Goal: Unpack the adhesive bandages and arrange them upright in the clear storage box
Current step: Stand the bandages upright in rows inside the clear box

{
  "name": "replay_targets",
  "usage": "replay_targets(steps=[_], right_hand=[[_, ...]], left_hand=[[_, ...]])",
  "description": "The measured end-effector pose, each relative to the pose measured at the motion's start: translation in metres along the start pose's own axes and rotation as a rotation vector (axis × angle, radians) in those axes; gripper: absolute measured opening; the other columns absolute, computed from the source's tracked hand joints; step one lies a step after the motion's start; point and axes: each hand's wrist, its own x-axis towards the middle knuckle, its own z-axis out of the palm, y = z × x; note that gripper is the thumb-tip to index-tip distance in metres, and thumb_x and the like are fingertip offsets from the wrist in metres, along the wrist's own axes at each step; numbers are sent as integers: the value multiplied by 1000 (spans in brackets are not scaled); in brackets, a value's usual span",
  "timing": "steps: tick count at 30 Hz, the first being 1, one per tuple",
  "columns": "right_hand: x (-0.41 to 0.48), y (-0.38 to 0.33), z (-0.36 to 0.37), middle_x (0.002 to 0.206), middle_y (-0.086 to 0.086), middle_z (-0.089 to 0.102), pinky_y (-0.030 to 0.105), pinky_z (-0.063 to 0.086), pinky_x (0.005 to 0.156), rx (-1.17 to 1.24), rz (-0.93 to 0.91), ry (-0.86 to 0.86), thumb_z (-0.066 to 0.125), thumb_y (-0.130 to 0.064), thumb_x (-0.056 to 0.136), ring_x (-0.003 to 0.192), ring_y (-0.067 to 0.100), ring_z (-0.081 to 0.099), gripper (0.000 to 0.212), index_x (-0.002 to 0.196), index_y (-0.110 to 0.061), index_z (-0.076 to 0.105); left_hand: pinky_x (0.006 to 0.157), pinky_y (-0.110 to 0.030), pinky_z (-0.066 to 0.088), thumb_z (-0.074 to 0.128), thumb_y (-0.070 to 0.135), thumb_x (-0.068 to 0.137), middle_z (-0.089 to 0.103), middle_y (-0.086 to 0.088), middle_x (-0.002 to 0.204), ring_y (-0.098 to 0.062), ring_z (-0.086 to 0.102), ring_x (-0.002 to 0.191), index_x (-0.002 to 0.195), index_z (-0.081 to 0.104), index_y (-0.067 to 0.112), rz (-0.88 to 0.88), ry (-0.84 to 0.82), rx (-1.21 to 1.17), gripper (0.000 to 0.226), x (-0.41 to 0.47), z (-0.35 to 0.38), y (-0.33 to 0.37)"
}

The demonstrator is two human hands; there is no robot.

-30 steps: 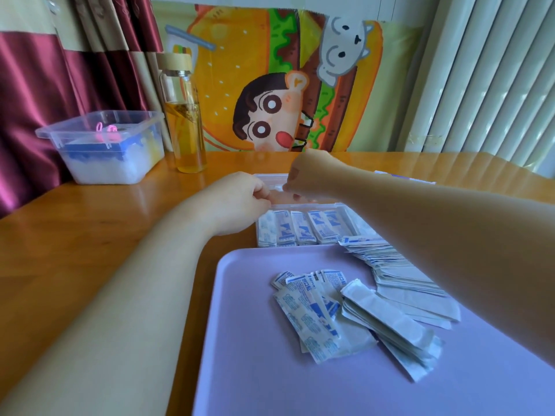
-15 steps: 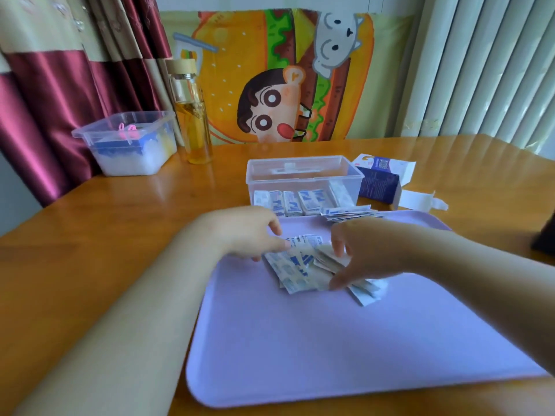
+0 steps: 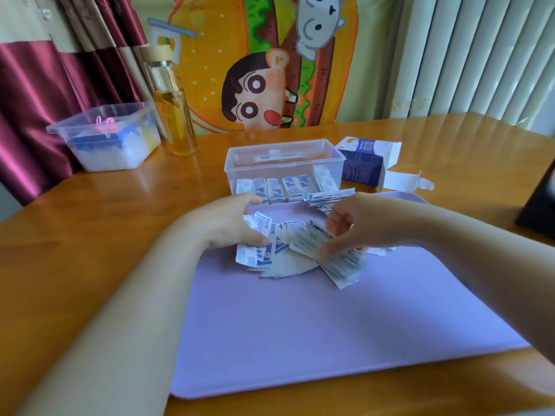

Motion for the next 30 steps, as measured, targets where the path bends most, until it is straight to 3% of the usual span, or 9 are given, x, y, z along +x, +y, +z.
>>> replay_targets(steps=[7, 12, 16, 20, 22, 24, 26, 28, 30], right_hand=[[6, -2, 2, 54, -19, 60, 12, 35, 49, -38, 23, -25, 79, -48, 66, 44, -4, 53, 32, 78, -26, 58], [6, -6, -2, 71, -10, 66, 17, 38, 54, -98, 37, -22, 74, -42, 72, 55, 3, 58, 24, 87, -28, 62], [6, -7, 3, 63, -6, 53, 21, 32, 50, -246, 22, 41, 62, -26, 80, 55, 9, 44, 11, 87, -18, 65], [5, -11, 0, 65, -1, 51, 24, 32, 51, -272, 13, 83, 60, -21, 80, 55, 13, 41, 15, 89, -9, 65], [4, -14, -10, 65, -4, 54, 22, 34, 49, -241, -9, 155, 63, -22, 81, 55, 12, 44, 11, 86, -12, 64], [4, -20, -19, 67, -8, 57, 18, 37, 46, -136, -34, 228, 65, -24, 81, 57, 8, 49, 6, 86, -21, 64], [9, -26, -21, 77, -4, 66, 21, 43, 55, 21, -47, 288, 68, -24, 80, 64, 11, 56, 13, 92, -19, 68], [17, -31, -15, 87, 6, 70, 28, 51, 62, 329, -42, 288, 70, -18, 79, 74, 20, 64, 15, 94, -15, 70], [25, -37, -4, 88, 11, 69, 29, 54, 55, 754, -32, 174, 67, -6, 83, 77, 25, 66, 10, 91, -11, 66]], left_hand=[[95, -29, 42, 81, 32, 71, 48, 2, 136, -12, 48, 120, 138, 41, 32, 22, 76, -125, 78, 4, 2, -14], [91, -27, 40, 79, 25, 73, 50, -2, 135, -14, 49, 120, 137, 44, 28, 22, 115, -145, 73, 1, 1, -16], [86, -27, 41, 79, 23, 75, 51, -7, 135, -19, 52, 117, 139, 42, 27, -8, 120, -122, 74, -4, 2, -15], [94, -39, 48, 78, 22, 75, 58, -6, 129, -21, 59, 112, 135, 46, 25, -35, 85, -206, 69, -7, 0, -16], [89, -43, 52, 76, 21, 78, 66, -5, 117, -23, 65, 101, 127, 55, 18, -34, 132, -195, 53, -10, -5, -15], [72, -35, 52, 71, 21, 82, 69, -4, 93, -22, 65, 81, 105, 64, 12, -34, 241, -138, 26, -12, -9, -14], [57, -28, 42, 67, 21, 86, 66, -3, 77, -18, 59, 65, 86, 63, 8, -36, 327, -117, 14, -14, -11, -12], [67, -32, 49, 59, 16, 91, 69, -4, 85, -17, 64, 73, 84, 62, 11, -36, 365, -206, 9, -13, -9, -12], [84, -41, 49, 50, 14, 95, 69, -6, 100, -26, 65, 93, 100, 66, 13, -28, 471, -251, 17, -8, -9, -14]])
